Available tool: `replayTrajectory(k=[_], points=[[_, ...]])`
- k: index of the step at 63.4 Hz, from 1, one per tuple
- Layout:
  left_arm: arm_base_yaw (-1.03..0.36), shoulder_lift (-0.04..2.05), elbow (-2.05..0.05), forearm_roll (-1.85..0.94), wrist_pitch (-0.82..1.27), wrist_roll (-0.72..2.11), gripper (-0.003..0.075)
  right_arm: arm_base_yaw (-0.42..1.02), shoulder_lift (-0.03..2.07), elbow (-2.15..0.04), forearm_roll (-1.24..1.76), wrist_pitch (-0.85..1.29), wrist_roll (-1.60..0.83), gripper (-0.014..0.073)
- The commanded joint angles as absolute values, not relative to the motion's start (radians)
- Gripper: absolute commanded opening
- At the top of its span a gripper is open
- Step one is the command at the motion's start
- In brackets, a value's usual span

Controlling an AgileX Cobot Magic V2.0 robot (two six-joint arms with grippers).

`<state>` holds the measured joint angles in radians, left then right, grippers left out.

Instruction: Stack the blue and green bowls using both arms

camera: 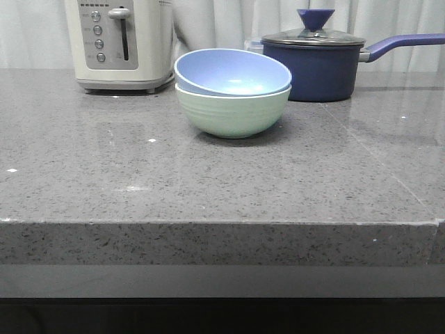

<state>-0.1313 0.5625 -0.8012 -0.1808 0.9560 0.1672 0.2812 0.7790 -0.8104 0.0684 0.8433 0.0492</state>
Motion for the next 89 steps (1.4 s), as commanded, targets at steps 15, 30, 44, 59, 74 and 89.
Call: replayTrajectory(k=[15,30,44,59,74,89], points=[[-0.131,0.565,-0.826,-0.194,0.892,0.159,0.0276,0.281,0.532,-0.691,0.052,0.804,0.074,-0.0054],[-0.131,0.565,-0.826,-0.194,0.892,0.159,-0.0022,0.281,0.500,-0.656,0.052,0.808,0.074,-0.0054],[-0.131,0.565,-0.826,-0.196,0.892,0.159,-0.0020,0.281,0.500,-0.656,0.053,0.816,0.074,-0.0054],[-0.131,0.565,-0.826,-0.196,0.892,0.159,-0.0020,0.281,0.500,-0.656,0.053,0.816,0.074,-0.0054],[-0.107,0.475,-0.780,-0.200,0.849,0.159,-0.0020,0.281,0.500,-0.656,0.053,0.818,0.074,-0.0054],[0.020,0.214,-0.525,-0.181,0.537,0.161,-0.0020,0.281,0.500,-0.656,0.053,0.818,0.074,-0.0054]])
